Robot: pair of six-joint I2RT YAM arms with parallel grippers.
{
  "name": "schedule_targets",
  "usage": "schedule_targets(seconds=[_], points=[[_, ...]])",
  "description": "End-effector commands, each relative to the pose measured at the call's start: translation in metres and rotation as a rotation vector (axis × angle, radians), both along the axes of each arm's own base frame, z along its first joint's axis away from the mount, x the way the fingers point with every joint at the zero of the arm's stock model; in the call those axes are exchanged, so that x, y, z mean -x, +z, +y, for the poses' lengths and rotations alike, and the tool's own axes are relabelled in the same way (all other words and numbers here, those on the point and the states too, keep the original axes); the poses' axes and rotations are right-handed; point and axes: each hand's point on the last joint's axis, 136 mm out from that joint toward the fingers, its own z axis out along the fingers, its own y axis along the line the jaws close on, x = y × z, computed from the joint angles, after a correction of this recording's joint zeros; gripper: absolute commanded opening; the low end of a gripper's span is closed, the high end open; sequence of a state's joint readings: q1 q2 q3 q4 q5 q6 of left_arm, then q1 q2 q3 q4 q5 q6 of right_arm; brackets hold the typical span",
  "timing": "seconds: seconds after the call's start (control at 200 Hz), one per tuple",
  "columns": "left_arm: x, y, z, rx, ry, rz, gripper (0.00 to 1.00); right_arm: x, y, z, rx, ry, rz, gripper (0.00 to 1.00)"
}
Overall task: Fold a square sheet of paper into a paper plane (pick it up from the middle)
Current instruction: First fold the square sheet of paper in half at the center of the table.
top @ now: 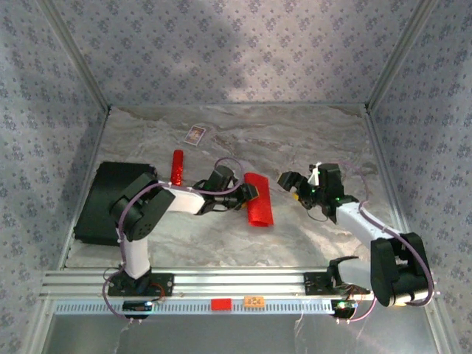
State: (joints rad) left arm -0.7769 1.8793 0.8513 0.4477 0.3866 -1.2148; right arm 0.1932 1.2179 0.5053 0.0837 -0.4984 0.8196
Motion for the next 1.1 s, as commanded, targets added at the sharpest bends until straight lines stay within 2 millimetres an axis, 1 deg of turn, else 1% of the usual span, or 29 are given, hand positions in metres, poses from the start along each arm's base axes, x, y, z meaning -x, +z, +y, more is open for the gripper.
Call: schedule_targets(seconds=[0.0,0.055,0.18,0.27,0.405,0.55,0.655,0.755,0.849,0.999,1.094], points=[[0.008,-0.021,0.02,-0.181,0.0,0.02,0.48,-0.006,0.011,0.008,-0.007,0.036,-0.032,0.96],[0.007,-0.019,0.024,-0.242,-0.021,0.001,0.48,-0.007,0.011,0.008,-0.006,0.034,-0.032,0.96],[0.005,-0.011,0.03,-0.366,-0.062,-0.052,0.55,-0.007,0.011,0.009,-0.003,0.037,-0.032,0.96],[0.006,-0.011,0.036,-0.439,-0.077,-0.067,0.58,-0.007,0.011,0.009,-0.004,0.036,-0.036,0.95],[0.004,-0.008,0.044,-0.479,-0.069,-0.091,0.6,-0.007,0.013,0.01,-0.004,0.042,-0.04,0.95],[0.0,0.004,0.046,-0.481,-0.075,-0.142,0.62,-0.007,0.011,0.011,-0.004,0.047,-0.038,0.95],[-0.002,0.01,0.047,-0.471,-0.076,-0.157,0.62,-0.007,0.011,0.013,-0.007,0.051,-0.038,0.95],[-0.004,0.007,0.051,-0.462,-0.068,-0.146,0.59,-0.006,0.01,0.014,-0.005,0.056,-0.037,0.95],[-0.006,0.002,0.052,-0.429,-0.072,-0.119,0.49,-0.006,0.008,0.013,-0.001,0.051,-0.032,0.95],[-0.005,-0.004,0.054,-0.418,-0.086,-0.101,0.48,-0.006,0.008,0.014,0.0,0.053,-0.03,0.95],[-0.004,-0.005,0.05,-0.397,-0.101,-0.097,0.48,-0.006,0.007,0.015,0.001,0.053,-0.029,0.95]])
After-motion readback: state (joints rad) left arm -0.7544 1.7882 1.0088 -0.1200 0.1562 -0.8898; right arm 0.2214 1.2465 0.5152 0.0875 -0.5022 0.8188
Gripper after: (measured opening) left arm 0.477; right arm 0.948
